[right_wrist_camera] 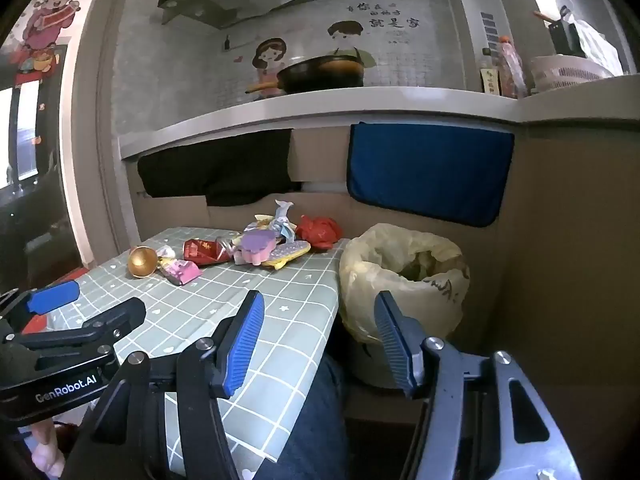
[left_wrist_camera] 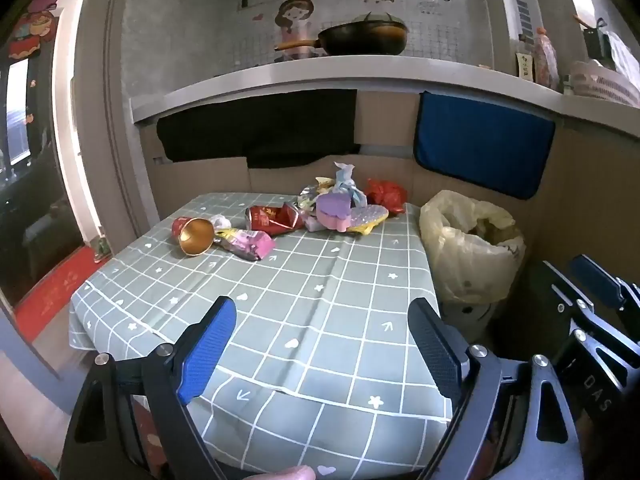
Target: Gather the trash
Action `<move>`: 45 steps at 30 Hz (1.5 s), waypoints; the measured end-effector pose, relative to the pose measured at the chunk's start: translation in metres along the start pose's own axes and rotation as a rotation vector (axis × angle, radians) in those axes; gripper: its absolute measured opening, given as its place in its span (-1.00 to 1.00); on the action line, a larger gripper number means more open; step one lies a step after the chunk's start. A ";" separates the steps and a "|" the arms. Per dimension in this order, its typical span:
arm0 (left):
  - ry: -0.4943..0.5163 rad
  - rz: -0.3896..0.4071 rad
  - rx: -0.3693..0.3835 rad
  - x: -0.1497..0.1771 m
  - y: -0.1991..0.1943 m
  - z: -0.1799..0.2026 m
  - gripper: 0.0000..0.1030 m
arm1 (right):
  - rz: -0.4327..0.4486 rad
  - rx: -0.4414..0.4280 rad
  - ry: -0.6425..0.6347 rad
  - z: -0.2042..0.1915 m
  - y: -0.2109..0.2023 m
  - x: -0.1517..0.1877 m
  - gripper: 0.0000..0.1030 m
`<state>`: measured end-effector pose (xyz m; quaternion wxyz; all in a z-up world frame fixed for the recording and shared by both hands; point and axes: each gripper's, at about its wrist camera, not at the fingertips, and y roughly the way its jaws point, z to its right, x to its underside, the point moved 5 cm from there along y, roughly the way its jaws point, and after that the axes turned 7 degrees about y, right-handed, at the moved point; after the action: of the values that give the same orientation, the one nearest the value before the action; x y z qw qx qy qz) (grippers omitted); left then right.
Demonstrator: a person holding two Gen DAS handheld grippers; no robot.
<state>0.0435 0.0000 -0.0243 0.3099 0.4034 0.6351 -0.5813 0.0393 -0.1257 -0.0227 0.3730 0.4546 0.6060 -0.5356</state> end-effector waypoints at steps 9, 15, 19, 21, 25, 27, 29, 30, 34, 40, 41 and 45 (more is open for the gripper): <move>0.002 -0.002 -0.010 0.000 -0.003 -0.007 0.70 | 0.020 0.004 -0.001 0.001 -0.003 -0.003 0.07; -0.001 0.004 -0.021 0.000 -0.005 -0.005 0.70 | 0.017 -0.001 0.005 0.001 -0.005 -0.003 0.07; -0.001 0.006 -0.023 0.000 -0.006 -0.006 0.70 | 0.017 0.004 0.005 0.001 -0.006 -0.004 0.07; -0.001 0.006 -0.023 -0.001 -0.007 -0.006 0.70 | 0.014 0.006 0.014 0.004 -0.005 -0.006 0.07; -0.001 0.006 -0.024 0.000 -0.007 -0.006 0.70 | 0.017 0.007 0.012 0.003 -0.005 -0.004 0.07; -0.001 0.006 -0.023 0.001 -0.007 -0.006 0.70 | 0.019 0.009 0.011 0.002 -0.006 -0.004 0.07; 0.000 0.006 -0.022 0.000 -0.008 -0.007 0.70 | 0.016 0.006 0.012 0.003 -0.006 -0.005 0.07; -0.001 0.007 -0.023 0.001 -0.008 -0.006 0.70 | 0.016 0.006 0.012 0.003 -0.006 -0.005 0.07; -0.002 0.006 -0.026 0.000 -0.008 -0.006 0.70 | 0.017 0.007 0.013 0.003 -0.005 -0.004 0.07; -0.001 0.006 -0.025 0.000 -0.008 -0.007 0.70 | 0.017 0.006 0.013 0.003 -0.006 -0.005 0.07; -0.001 0.006 -0.025 0.000 -0.008 -0.007 0.70 | 0.017 0.006 0.012 0.003 -0.005 -0.005 0.07; 0.000 0.006 -0.024 0.000 -0.009 -0.007 0.70 | 0.017 0.006 0.013 0.003 -0.005 -0.005 0.07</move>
<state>0.0365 0.0073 -0.0190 0.3166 0.4017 0.6407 -0.5727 0.0357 -0.1298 -0.0171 0.3724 0.4643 0.6030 -0.5312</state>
